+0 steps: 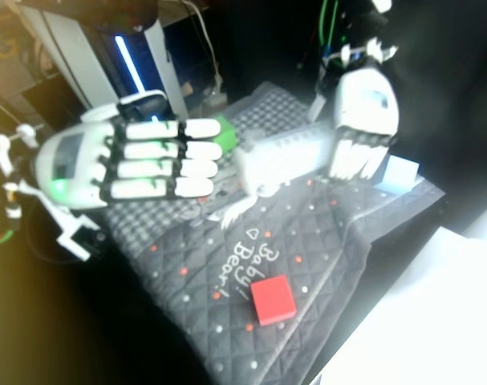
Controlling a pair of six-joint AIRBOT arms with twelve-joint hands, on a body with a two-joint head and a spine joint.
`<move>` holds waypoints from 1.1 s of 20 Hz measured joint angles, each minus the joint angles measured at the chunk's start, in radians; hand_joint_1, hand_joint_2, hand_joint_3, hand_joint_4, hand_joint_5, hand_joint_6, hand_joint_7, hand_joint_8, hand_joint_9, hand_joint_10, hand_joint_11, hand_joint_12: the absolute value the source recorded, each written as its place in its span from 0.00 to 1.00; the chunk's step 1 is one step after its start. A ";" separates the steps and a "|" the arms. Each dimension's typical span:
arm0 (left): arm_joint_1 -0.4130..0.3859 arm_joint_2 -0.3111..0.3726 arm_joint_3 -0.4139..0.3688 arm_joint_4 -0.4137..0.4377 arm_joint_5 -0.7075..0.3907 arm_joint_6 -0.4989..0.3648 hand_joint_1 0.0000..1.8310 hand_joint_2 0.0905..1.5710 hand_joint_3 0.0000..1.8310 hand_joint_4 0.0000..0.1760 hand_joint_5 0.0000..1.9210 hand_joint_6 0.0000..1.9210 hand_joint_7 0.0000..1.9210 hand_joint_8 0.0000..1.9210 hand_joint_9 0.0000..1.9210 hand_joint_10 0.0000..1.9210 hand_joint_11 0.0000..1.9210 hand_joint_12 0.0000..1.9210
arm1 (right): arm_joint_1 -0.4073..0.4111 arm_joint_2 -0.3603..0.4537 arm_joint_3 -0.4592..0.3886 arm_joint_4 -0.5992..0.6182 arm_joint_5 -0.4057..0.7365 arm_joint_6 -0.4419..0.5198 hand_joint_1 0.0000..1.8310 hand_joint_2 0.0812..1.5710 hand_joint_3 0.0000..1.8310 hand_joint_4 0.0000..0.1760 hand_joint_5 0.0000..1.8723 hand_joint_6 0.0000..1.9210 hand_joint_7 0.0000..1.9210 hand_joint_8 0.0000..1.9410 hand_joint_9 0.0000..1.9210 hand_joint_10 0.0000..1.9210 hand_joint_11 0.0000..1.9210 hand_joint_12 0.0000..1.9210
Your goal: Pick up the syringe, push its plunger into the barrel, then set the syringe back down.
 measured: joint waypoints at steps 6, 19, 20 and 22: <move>0.005 -0.013 0.000 0.111 -0.003 -0.072 0.84 0.70 0.00 0.00 0.62 1.00 0.72 1.00 0.76 1.00 0.79 1.00 | 0.000 0.000 0.000 -0.001 0.000 0.000 0.00 0.59 0.00 0.00 0.06 0.00 0.08 0.00 0.07 0.00 0.06 0.01; 0.003 -0.013 -0.012 0.212 -0.001 -0.092 0.80 0.69 0.00 0.00 0.53 1.00 0.65 1.00 0.71 1.00 0.74 1.00 | 0.000 0.000 0.000 -0.004 0.000 0.000 0.00 0.58 0.00 0.00 0.05 0.00 0.08 0.00 0.07 0.00 0.05 0.01; 0.003 -0.013 -0.013 0.214 0.000 -0.092 0.78 0.69 0.00 0.62 0.51 1.00 0.63 1.00 0.68 1.00 0.70 1.00 | 0.000 0.000 0.000 -0.004 0.000 0.000 0.00 0.57 0.00 0.00 0.06 0.00 0.08 0.00 0.07 0.00 0.05 0.01; 0.002 -0.013 -0.017 0.231 0.005 -0.092 0.78 0.68 0.00 0.98 0.47 1.00 0.57 1.00 0.63 1.00 0.65 1.00 | 0.000 0.000 0.000 -0.004 0.000 0.000 0.00 0.58 0.00 0.00 0.05 0.00 0.08 0.00 0.07 0.00 0.05 0.01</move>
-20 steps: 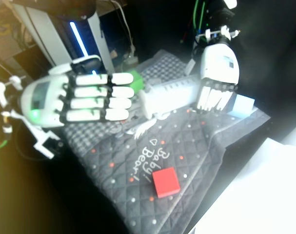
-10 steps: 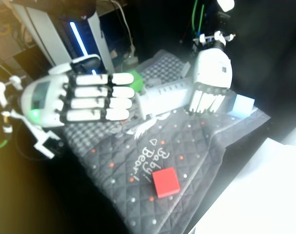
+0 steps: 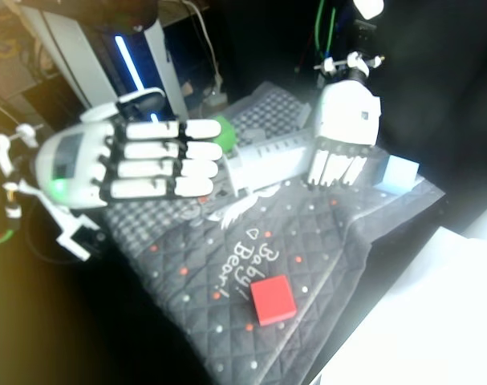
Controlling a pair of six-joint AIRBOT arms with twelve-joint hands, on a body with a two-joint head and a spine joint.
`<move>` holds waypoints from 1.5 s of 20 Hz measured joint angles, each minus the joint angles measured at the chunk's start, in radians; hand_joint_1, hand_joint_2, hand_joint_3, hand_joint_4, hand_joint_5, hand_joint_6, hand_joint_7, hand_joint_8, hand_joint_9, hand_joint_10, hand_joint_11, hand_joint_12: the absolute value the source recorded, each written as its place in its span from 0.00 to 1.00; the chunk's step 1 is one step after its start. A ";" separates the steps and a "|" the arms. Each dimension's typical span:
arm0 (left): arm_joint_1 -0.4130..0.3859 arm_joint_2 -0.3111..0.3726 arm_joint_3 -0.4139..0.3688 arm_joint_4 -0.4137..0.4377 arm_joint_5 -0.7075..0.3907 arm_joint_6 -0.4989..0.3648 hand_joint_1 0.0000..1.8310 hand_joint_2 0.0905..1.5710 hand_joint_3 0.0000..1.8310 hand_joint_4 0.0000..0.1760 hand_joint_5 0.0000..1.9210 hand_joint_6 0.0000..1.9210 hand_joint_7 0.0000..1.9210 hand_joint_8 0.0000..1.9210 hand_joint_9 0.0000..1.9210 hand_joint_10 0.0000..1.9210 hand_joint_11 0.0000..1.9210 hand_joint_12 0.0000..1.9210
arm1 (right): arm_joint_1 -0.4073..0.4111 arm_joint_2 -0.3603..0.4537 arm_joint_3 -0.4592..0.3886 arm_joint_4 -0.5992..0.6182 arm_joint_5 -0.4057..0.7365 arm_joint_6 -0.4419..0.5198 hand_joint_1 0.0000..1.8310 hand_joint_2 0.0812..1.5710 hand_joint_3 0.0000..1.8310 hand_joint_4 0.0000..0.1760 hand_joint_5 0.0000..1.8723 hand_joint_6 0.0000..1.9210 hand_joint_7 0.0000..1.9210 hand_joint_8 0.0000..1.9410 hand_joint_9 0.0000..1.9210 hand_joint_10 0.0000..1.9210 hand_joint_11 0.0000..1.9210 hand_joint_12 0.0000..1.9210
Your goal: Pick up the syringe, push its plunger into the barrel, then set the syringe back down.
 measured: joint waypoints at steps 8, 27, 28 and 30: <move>-0.010 0.000 -0.009 0.023 0.002 -0.003 0.60 0.81 0.01 0.07 0.31 0.78 0.35 0.82 0.25 0.92 0.22 0.99 | 0.000 0.000 0.000 0.000 0.000 0.000 0.00 0.57 0.00 0.00 0.06 0.00 0.09 0.00 0.07 0.00 0.06 0.01; -0.011 0.002 -0.020 0.044 -0.001 -0.004 0.42 0.50 0.00 0.73 0.18 0.00 0.13 0.00 0.13 0.00 0.00 0.43 | 0.000 0.000 0.000 0.000 0.000 0.000 0.00 0.59 0.00 0.00 0.05 0.00 0.08 0.00 0.07 0.00 0.06 0.01; -0.011 0.002 -0.020 0.043 -0.001 -0.005 0.42 0.49 0.00 0.82 0.16 0.00 0.11 0.00 0.11 0.00 0.00 0.39 | 0.000 0.000 0.000 0.000 0.000 0.000 0.00 0.59 0.00 0.00 0.05 0.00 0.08 0.00 0.07 0.00 0.06 0.01; -0.011 0.002 -0.020 0.038 -0.003 -0.008 0.39 0.46 0.00 0.99 0.11 0.00 0.07 0.00 0.07 0.00 0.00 0.29 | 0.000 0.000 0.000 0.000 0.000 0.000 0.00 0.58 0.00 0.00 0.05 0.00 0.08 0.00 0.07 0.00 0.06 0.01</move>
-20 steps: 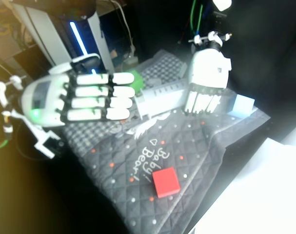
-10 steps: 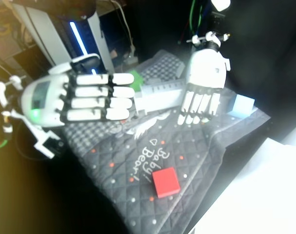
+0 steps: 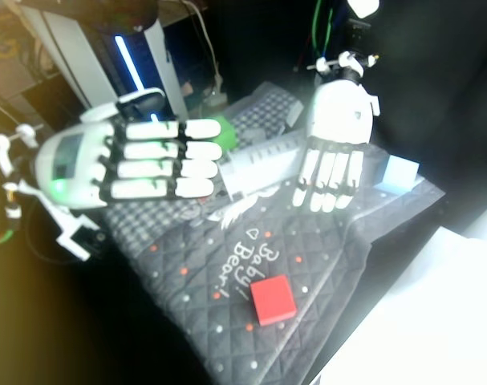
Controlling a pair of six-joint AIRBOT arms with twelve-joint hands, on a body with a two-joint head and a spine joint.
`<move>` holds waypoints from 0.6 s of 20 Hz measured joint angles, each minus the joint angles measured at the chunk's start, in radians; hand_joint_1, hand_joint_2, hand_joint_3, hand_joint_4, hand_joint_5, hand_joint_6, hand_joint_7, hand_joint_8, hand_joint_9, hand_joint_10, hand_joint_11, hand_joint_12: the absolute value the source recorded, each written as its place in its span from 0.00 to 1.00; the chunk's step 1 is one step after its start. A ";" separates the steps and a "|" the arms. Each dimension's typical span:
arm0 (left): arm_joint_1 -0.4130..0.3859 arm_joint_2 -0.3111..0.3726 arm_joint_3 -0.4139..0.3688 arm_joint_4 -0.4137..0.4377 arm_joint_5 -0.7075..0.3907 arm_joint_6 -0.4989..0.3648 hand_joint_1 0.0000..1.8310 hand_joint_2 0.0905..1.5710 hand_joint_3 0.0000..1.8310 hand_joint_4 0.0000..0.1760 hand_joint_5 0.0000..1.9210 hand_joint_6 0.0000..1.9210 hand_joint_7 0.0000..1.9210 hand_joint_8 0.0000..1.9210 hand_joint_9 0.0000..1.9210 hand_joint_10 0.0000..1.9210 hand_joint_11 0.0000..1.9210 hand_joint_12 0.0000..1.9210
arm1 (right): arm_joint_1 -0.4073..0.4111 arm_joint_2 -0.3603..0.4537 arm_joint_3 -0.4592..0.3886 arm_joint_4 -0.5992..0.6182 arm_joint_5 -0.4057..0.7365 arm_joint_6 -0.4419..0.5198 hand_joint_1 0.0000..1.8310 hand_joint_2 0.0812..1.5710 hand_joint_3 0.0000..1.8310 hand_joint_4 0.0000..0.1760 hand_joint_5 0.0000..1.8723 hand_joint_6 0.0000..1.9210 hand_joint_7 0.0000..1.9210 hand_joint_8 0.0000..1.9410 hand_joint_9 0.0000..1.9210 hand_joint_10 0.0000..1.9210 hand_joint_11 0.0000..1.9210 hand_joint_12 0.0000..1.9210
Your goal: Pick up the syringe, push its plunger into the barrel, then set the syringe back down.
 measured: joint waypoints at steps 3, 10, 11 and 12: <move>0.000 0.000 -0.002 0.001 -0.005 0.000 0.36 0.44 0.00 1.00 0.06 0.00 0.04 0.00 0.03 0.00 0.00 0.18 | 0.000 0.000 0.000 0.000 0.001 0.000 0.00 0.59 0.00 0.00 0.05 0.00 0.08 0.00 0.07 0.00 0.06 0.01; -0.024 0.045 -0.014 -0.023 -0.013 0.001 0.35 0.43 0.00 1.00 0.04 0.00 0.00 0.00 0.00 0.00 0.00 0.00 | 0.000 0.000 0.000 0.000 0.003 0.000 0.00 0.58 0.00 0.00 0.05 0.00 0.09 0.00 0.08 0.00 0.07 0.01; -0.027 0.056 -0.026 -0.041 -0.011 0.021 0.37 0.42 0.00 1.00 0.04 0.00 0.00 0.00 0.00 0.00 0.00 0.00 | 0.000 0.000 0.000 0.000 0.004 0.000 0.00 0.57 0.00 0.00 0.06 0.00 0.09 0.00 0.08 0.00 0.07 0.01; -0.031 0.068 -0.042 -0.060 -0.011 0.051 0.38 0.42 0.00 0.90 0.04 0.00 0.00 0.00 0.00 0.00 0.00 0.00 | 0.000 0.000 0.000 0.000 0.004 0.000 0.00 0.58 0.00 0.00 0.05 0.00 0.09 0.00 0.08 0.00 0.06 0.01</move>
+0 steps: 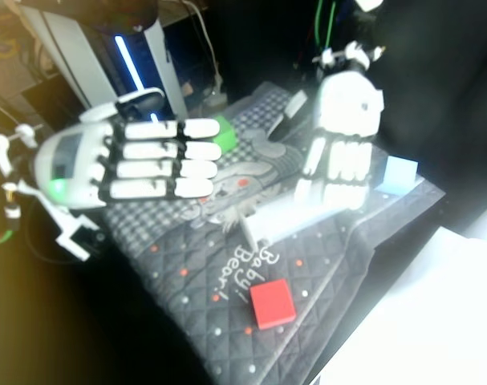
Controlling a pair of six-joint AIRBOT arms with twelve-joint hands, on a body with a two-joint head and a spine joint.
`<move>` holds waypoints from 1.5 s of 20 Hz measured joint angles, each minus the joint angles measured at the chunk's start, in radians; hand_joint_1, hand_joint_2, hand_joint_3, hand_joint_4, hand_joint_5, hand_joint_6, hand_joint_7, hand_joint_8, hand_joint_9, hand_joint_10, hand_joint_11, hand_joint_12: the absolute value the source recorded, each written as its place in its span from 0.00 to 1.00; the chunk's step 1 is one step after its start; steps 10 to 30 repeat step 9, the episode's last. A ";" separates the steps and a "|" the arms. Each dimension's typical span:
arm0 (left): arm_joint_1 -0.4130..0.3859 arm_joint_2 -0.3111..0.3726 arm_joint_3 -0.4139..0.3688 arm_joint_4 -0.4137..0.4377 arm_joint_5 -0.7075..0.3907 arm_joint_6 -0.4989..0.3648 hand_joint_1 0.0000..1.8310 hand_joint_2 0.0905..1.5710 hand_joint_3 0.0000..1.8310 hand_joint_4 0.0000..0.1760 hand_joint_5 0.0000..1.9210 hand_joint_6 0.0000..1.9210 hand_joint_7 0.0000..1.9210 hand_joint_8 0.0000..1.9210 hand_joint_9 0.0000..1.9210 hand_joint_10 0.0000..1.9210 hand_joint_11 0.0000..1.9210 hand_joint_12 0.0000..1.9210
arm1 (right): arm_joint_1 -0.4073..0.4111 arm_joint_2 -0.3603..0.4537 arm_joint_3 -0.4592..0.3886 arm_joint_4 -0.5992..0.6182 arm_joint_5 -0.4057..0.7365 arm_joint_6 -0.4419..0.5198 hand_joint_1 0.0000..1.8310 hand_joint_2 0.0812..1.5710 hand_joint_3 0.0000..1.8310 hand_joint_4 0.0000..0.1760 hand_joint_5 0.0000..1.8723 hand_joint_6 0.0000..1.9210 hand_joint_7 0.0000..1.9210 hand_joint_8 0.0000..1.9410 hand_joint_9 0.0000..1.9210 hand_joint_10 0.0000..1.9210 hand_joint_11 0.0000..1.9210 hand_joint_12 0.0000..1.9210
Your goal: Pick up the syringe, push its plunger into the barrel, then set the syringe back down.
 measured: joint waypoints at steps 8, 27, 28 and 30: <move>-0.010 0.159 -0.131 -0.351 -0.025 0.365 0.34 0.44 0.00 0.51 0.02 0.00 0.01 0.00 0.00 0.00 0.00 0.00 | 0.000 0.000 0.000 0.016 0.022 0.000 0.00 0.60 0.01 0.00 0.05 0.00 0.08 0.00 0.06 0.00 0.06 0.01; -0.018 0.178 -0.141 -0.382 -0.027 0.393 0.33 0.44 0.00 0.52 0.02 0.00 0.02 0.00 0.00 0.00 0.00 0.00 | 0.000 0.000 0.000 0.016 0.025 0.000 0.00 0.61 0.01 0.00 0.05 0.00 0.08 0.00 0.06 0.00 0.05 0.01; -0.018 0.178 -0.141 -0.382 -0.027 0.393 0.33 0.44 0.00 0.52 0.02 0.00 0.02 0.00 0.00 0.00 0.00 0.00 | 0.000 0.000 0.000 0.016 0.025 0.000 0.00 0.61 0.01 0.00 0.05 0.00 0.08 0.00 0.06 0.00 0.05 0.01; -0.018 0.178 -0.141 -0.382 -0.027 0.393 0.33 0.44 0.00 0.52 0.02 0.00 0.02 0.00 0.00 0.00 0.00 0.00 | 0.000 0.000 0.000 0.016 0.025 0.000 0.00 0.61 0.01 0.00 0.05 0.00 0.08 0.00 0.06 0.00 0.05 0.01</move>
